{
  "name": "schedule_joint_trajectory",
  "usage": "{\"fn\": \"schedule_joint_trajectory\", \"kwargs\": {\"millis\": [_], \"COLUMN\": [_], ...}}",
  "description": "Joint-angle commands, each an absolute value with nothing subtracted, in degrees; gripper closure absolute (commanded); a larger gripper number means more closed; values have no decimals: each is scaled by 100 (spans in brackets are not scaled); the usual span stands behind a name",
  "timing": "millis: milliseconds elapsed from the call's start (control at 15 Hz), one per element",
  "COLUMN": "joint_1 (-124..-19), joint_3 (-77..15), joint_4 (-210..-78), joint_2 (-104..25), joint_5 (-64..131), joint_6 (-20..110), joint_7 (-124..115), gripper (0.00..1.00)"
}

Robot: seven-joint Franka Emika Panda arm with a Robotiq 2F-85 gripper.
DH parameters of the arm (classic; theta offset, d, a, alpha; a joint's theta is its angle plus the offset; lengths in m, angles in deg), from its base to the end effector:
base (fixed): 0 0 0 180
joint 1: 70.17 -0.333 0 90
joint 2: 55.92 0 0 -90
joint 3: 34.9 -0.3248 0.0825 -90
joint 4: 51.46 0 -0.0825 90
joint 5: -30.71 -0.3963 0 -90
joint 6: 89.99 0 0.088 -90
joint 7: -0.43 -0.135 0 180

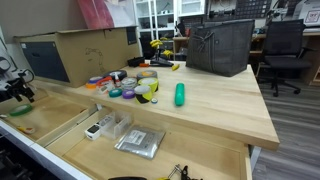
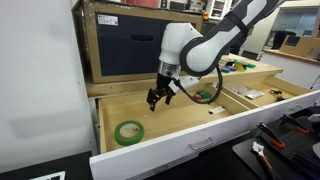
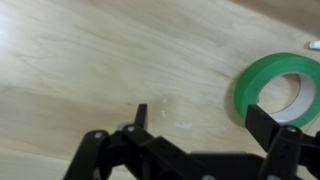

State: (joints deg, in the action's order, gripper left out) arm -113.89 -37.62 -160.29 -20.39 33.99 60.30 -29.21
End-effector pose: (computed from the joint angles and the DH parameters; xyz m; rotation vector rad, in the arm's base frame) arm 0.4518 0.4748 0.1506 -3.0353 -0.5073 -0.1306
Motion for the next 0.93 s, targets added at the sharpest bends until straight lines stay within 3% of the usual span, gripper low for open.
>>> {"fn": "schedule_joint_trajectory", "kwargs": {"millis": [0,867], "joint_1": [-11477,-12111], "joint_3": [-3819,-3681], "joint_4": [-16078,-17188], "joint_2": [-2077,-2232], "joint_5": [3401,3366], "joint_6": [6130,7106], "joint_7": [-3052,-3520], "gripper": [0,0]}}
